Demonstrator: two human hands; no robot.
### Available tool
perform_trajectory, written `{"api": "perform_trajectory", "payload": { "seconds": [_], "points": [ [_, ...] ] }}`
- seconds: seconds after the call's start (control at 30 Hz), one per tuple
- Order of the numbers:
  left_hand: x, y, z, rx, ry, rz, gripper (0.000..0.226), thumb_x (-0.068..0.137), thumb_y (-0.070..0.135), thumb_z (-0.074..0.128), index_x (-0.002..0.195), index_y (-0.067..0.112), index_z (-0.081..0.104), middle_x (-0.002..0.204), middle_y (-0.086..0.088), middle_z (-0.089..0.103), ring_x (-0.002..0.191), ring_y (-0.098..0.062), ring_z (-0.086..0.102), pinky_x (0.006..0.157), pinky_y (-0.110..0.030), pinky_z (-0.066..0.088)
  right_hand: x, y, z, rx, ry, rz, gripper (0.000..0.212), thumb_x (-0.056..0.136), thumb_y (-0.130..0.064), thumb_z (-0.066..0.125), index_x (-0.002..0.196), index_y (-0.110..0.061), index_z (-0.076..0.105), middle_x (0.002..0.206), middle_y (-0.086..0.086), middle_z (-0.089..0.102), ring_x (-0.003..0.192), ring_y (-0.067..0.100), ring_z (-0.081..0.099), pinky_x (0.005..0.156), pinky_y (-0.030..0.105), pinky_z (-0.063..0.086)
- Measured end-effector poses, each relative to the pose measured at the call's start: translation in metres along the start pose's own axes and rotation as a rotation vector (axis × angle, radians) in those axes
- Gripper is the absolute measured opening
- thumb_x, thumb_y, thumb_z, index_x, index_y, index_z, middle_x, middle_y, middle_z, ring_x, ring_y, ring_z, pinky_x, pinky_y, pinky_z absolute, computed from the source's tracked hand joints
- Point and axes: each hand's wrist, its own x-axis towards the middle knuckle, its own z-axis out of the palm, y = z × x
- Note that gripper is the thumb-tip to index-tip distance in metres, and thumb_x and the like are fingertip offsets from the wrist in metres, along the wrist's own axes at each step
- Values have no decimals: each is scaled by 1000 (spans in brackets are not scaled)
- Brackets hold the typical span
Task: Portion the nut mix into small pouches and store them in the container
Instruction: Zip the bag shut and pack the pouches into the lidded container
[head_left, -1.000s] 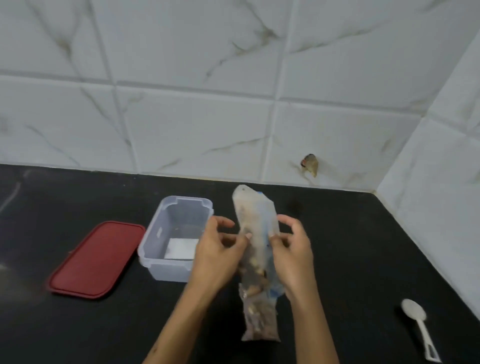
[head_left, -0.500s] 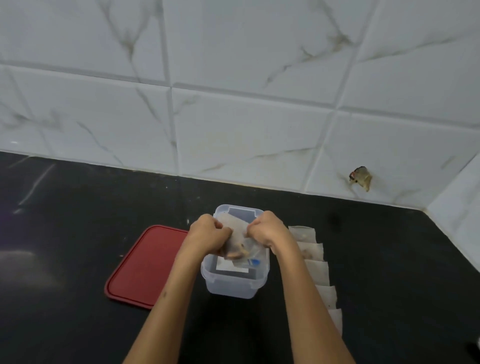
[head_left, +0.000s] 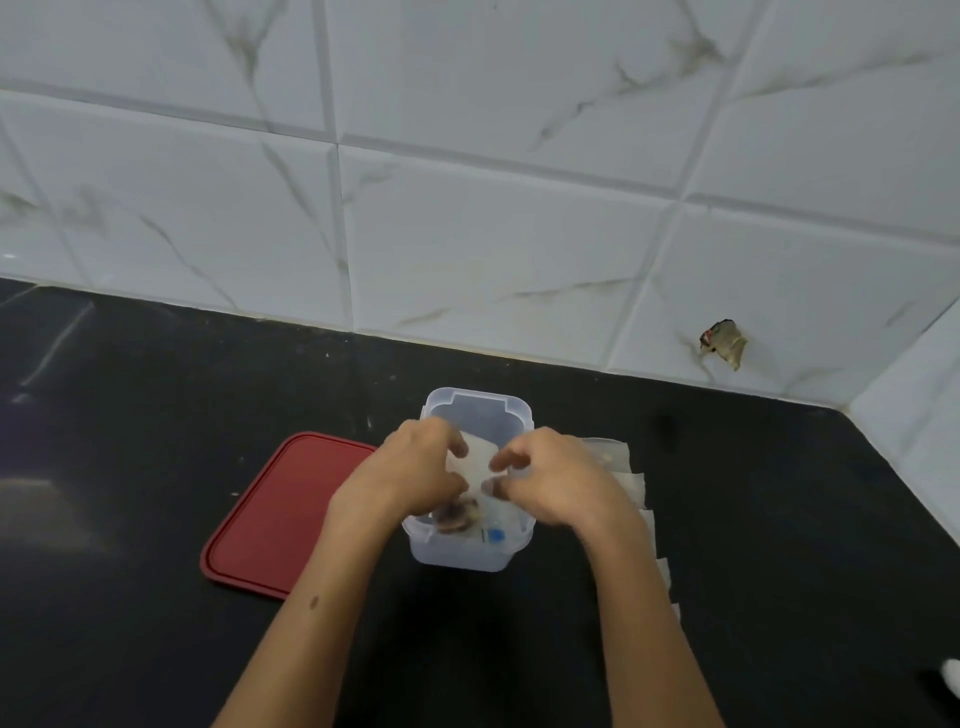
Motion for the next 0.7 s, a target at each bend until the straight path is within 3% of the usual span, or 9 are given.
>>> {"api": "perform_trajectory", "payload": {
  "seconds": [0.07, 0.2, 0.4, 0.53, 0.63, 0.7],
  "points": [
    [-3, 4, -1, 11, -117, 5, 43, 86, 17, 65, 128, 20, 58, 131, -4, 54, 113, -18, 55, 82, -25, 44, -5, -2, 2, -26, -101, -3, 33, 88, -16, 64, 121, -22, 63, 123, 3, 61, 95, 14, 60, 68, 18, 47],
    [4, 14, 8, 45, -180, 9, 36, 87, 12, 64, 123, 16, 64, 121, -6, 62, 102, -16, 58, 79, -25, 45, 6, -4, 16, -88, -83, 20, 29, 88, -9, 62, 115, -16, 66, 110, 7, 65, 87, 16, 59, 74, 24, 47],
    [21, 10, 22, 139, -229, -82, 31, 87, 9, 61, 118, 7, 63, 115, -11, 65, 104, -26, 62, 92, -36, 51, 27, -8, 32, -207, -66, 123, 35, 85, -9, 63, 120, -9, 56, 85, 7, 55, 81, 20, 56, 71, 29, 49],
    [21, 16, 27, 199, -247, -84, 30, 92, 13, 57, 122, 7, 56, 119, -12, 61, 109, -27, 60, 94, -36, 49, 33, -12, 40, -140, -128, 257, 38, 94, -21, 54, 129, -7, 48, 122, 12, 55, 113, 25, 55, 96, 34, 44],
    [18, 11, 27, 123, -179, -67, 31, 90, 5, 55, 120, 7, 58, 116, -11, 62, 100, -23, 60, 88, -31, 47, 26, -13, 39, -176, -80, 197, 34, 94, -21, 54, 126, -7, 51, 114, 12, 56, 105, 23, 56, 86, 33, 45],
    [15, 7, 27, 1, -75, -46, 40, 87, 0, 55, 126, 10, 57, 122, -8, 61, 106, -20, 59, 87, -28, 48, 15, -6, 33, -166, 65, 79, 29, 92, -17, 58, 120, -12, 58, 106, 8, 59, 95, 22, 58, 76, 29, 46]
  ]
}}
